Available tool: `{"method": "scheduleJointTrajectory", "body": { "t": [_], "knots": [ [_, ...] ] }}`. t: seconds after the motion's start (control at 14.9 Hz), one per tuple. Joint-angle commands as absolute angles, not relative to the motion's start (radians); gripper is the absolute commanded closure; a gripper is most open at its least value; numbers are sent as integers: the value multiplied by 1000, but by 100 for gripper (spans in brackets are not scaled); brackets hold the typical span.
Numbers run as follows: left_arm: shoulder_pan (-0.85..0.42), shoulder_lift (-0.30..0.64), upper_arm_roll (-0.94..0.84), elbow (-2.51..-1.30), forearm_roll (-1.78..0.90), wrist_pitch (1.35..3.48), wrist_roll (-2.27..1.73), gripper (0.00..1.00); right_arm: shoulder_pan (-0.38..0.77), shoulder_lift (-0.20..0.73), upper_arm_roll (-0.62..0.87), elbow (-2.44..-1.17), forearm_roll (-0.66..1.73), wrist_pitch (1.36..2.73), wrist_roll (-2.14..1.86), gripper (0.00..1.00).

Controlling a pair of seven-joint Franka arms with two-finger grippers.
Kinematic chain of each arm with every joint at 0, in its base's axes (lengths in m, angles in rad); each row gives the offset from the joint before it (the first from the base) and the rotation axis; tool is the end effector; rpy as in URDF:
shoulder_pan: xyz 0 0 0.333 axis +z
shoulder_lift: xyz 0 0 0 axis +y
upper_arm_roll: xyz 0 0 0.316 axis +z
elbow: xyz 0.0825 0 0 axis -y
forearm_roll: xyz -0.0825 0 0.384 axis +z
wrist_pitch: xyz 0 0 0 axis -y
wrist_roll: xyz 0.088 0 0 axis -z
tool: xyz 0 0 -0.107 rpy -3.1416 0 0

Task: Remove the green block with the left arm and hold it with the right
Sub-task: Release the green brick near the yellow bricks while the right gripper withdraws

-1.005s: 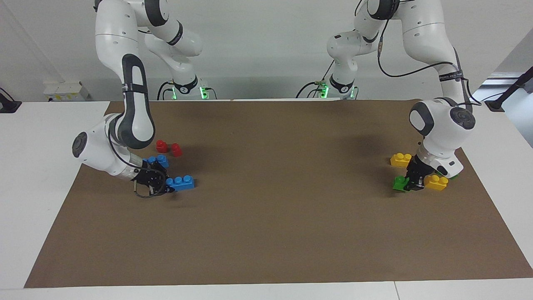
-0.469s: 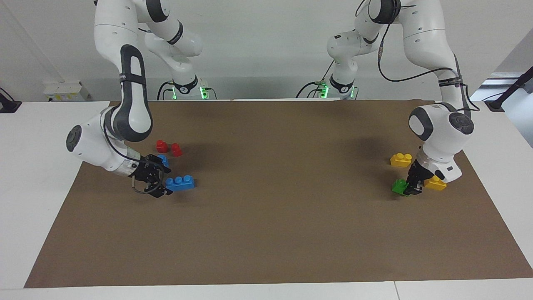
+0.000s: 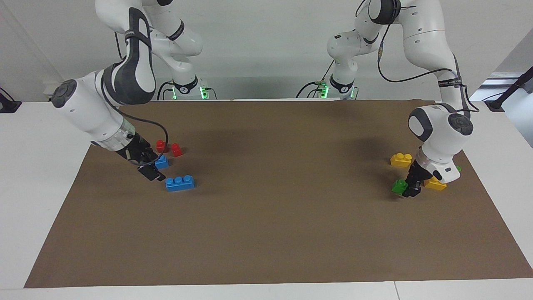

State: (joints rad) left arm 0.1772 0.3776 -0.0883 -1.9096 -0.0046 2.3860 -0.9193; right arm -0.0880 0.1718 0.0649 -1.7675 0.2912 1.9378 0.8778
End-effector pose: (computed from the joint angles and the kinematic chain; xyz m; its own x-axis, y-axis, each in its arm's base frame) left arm 0.6323 0.0595 0.3094 0.5224 0.8521 0.0319 0.8465 -0.5227 0.1012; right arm 0.6123 0.0034 0.4649 0.5365 -0.8135 -0.2247 -0.8437 -0.5108 -0.1653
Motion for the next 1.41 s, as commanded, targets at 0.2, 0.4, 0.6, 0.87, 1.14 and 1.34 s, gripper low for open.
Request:
{"method": "scheduleJointTrajectory", "body": {
  "t": [0.2,0.4,0.6,0.87,1.14,1.34],
  "knots": [
    [183,313,-91,-1893,-8,2332,-896,0,-80,42,71,-1763,174,1780,490,0],
    [166,273,-95,-1862,0,2235,-789,0,-35,-8,71,-1763,74,1723,297,0],
    [135,265,-100,-1775,78,2099,-752,0,-5,-40,72,-1761,29,1691,131,0],
    [83,236,-101,-1740,156,2024,-724,0,-5,-37,72,-1729,18,1648,54,0],
    [72,164,-120,-1721,160,1884,-519,0,-6,-37,72,-1727,-5,1652,57,0],
    [72,131,-130,-1668,152,1766,-332,0,-3,-38,72,-1733,-6,1657,63,0]
  ]
}}
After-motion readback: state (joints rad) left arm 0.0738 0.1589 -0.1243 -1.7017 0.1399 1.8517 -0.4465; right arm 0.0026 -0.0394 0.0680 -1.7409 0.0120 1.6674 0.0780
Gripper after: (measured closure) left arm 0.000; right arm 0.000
